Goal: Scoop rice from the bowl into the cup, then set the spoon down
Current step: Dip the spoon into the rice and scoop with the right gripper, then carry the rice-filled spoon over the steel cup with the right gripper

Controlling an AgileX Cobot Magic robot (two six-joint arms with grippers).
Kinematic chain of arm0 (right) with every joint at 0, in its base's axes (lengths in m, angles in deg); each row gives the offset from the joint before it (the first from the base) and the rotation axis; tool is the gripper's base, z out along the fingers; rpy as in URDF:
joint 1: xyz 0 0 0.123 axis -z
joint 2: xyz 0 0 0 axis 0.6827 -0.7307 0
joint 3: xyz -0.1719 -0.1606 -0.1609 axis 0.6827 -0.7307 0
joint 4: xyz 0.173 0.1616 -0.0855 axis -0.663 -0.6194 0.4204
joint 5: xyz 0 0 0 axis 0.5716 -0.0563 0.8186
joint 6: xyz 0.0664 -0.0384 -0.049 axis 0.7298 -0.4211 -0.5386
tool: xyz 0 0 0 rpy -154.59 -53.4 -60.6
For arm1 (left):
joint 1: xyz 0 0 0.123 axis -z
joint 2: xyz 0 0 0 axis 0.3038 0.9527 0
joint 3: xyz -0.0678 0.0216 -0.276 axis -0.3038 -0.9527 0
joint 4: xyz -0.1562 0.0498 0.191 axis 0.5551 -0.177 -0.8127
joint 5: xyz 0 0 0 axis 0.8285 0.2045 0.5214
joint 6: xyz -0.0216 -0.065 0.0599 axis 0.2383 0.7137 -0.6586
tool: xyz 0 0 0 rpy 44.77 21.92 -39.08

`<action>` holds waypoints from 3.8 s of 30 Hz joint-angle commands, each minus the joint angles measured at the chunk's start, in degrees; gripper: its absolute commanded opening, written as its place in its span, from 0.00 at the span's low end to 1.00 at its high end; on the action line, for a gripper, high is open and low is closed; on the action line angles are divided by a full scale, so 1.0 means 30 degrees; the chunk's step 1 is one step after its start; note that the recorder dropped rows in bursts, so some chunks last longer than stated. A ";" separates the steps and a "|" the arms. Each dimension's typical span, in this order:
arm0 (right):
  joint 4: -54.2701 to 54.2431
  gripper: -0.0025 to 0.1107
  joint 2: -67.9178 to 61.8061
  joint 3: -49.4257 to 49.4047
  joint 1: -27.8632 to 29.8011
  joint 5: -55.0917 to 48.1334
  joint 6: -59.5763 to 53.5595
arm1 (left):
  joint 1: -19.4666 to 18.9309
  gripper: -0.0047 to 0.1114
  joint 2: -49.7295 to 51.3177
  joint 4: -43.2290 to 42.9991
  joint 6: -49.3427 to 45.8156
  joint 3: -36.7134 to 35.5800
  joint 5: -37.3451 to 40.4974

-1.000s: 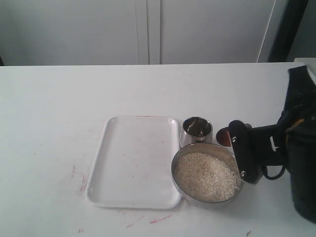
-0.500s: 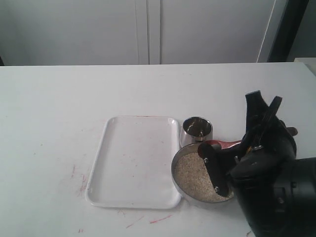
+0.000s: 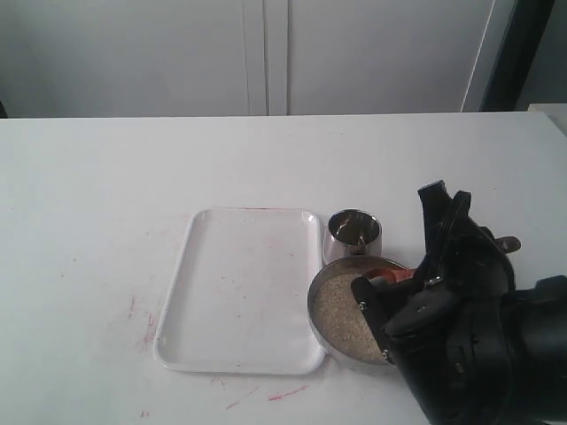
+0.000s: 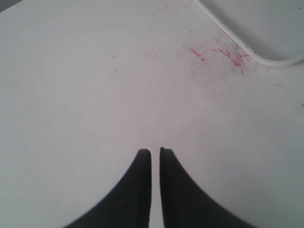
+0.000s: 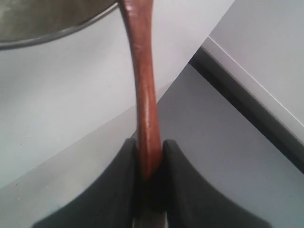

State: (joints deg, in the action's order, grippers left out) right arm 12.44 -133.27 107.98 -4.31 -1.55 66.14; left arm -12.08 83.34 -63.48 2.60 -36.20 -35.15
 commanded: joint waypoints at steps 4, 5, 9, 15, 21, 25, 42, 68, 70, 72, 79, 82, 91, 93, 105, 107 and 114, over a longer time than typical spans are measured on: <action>-0.0533 0.02 -0.0131 -0.0049 -0.0020 0.0317 -0.0593 | 0.0104 0.16 0.0000 0.0108 0.0112 -0.0175 0.0932; -0.0720 0.02 -0.0131 -0.0049 -0.0020 0.0362 -0.0790 | 0.0104 0.16 0.0000 0.0108 0.0112 -0.0175 0.0932; -0.1350 0.02 -0.0131 -0.0015 -0.0020 0.0781 -0.1069 | 0.0104 0.16 0.0000 0.0108 0.0112 -0.0175 0.0932; -0.4581 0.02 -0.0131 0.1719 -0.0020 0.1349 -0.1653 | 0.0104 0.16 0.0000 0.0108 0.0112 -0.0175 0.0932; -0.6855 0.02 -0.0131 0.2545 0.0020 0.1649 -0.2506 | 0.0104 0.16 0.0000 0.0108 0.0112 -0.0175 0.0932; -0.7314 0.02 -0.0131 0.2545 0.0056 0.1685 -0.2506 | 0.0104 0.16 0.0000 0.0108 0.0112 -0.0175 0.0932; -1.1073 0.02 0.4366 0.1733 0.2302 0.3529 -0.1534 | 0.0104 0.16 0.0000 0.0108 0.0112 -0.0175 0.0932; -1.0049 0.02 0.6991 -0.0170 0.2302 0.4160 0.0899 | 0.0104 0.16 0.0000 0.0108 0.0112 -0.0175 0.0932; -1.0133 0.02 0.6098 0.1084 0.2500 0.4130 0.0538 | 0.0104 0.16 0.0000 0.0108 0.0112 -0.0175 0.0932; -1.0214 0.02 0.4967 0.2325 0.3278 0.4130 0.0020 | 0.0104 0.16 0.0000 0.0108 0.0112 -0.0175 0.0932; -1.0225 0.02 0.3250 0.4024 0.5332 0.4074 -0.1373 | 0.0104 0.16 0.0000 0.0108 0.0112 -0.0175 0.0932; -1.0105 0.02 0.2881 0.4299 0.5519 0.4074 -0.1989 | 0.0104 0.16 0.0000 0.0108 0.0112 -0.0175 0.0932; -0.8344 0.02 0.1416 0.4991 0.5519 0.3499 -0.2506 | 0.0104 0.16 0.0000 0.0108 0.0112 -0.0175 0.0932; -0.7733 0.02 0.1173 0.4991 0.5519 0.2845 -0.2506 | 0.0104 0.16 0.0000 0.0108 0.0112 -0.0175 0.0932; -0.6906 0.02 0.0519 0.5099 0.5565 0.2655 -0.2506 | 0.0104 0.16 0.0000 0.0108 0.0112 -0.0175 0.0932; -0.7014 0.02 0.0349 0.5618 0.5778 0.2523 -0.2506 | 0.0104 0.16 0.0000 0.0108 0.0112 -0.0175 0.0932; -0.7271 0.02 -0.0857 0.7538 0.6293 0.1611 -0.3807 | 0.0104 0.16 0.0000 0.0108 0.0112 -0.0175 0.0932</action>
State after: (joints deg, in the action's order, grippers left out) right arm -9.39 -134.46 128.84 13.93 5.10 57.03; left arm -12.08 83.34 -63.48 2.60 -36.20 -35.15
